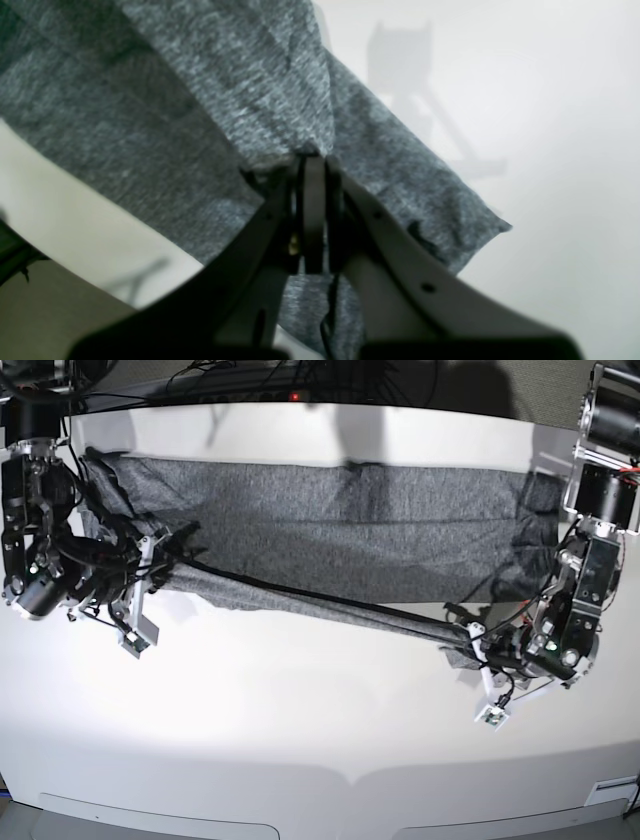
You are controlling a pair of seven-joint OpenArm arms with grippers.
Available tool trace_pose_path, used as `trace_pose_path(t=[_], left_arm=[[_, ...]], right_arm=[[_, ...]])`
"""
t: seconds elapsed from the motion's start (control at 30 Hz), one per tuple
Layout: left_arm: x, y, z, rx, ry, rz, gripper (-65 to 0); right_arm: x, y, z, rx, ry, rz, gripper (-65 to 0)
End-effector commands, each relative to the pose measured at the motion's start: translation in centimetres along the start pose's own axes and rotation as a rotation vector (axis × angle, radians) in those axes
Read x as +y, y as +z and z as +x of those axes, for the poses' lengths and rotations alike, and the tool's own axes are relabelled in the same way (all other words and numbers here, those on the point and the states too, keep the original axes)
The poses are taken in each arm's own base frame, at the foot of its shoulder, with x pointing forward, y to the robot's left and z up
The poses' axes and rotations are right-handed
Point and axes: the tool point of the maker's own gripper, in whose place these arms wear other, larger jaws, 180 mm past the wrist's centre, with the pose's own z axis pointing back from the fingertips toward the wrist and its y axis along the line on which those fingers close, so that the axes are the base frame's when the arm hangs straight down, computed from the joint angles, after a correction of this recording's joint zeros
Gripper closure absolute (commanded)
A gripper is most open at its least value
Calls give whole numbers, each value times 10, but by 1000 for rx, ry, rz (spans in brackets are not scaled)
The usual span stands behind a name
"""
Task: Fold the T-shirt properly
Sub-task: 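Lift the strip's edge with both grippers and pull it taut, then fold the strip's loose edge over with both grippers toward the collar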
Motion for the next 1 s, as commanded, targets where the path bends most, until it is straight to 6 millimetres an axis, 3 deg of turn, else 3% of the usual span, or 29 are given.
trace_pose_path(t=[0.0, 0.3, 0.5, 0.6, 0.73, 0.77, 0.87, 0.97], left_arm=[[21, 9, 9, -20, -6, 57, 0], [33, 8, -40, 85, -22, 83, 0], [26, 22, -44, 55, -80, 114, 0], [14, 30, -30, -21, -99, 106, 0], [3, 37, -13, -87, -109, 93, 0], [1, 38, -9, -106, -110, 91, 0], [-3, 38, -2, -135, -106, 81, 0], [-7, 38, 5, -170, -105, 73, 0]], right_arm=[[-11, 9, -1, 12, 24, -50, 0], [-9, 17, -29, 85, 66, -64, 0], [-9, 19, -35, 99, 71, -62, 0], [6, 18, -25, 41, 55, 22, 0], [34, 20, 4, -111, 21, 167, 0], [34, 19, 7, -120, 19, 162, -17], [36, 14, 26, -205, 10, 139, -155], [31, 12, 49, -315, 10, 76, -165]])
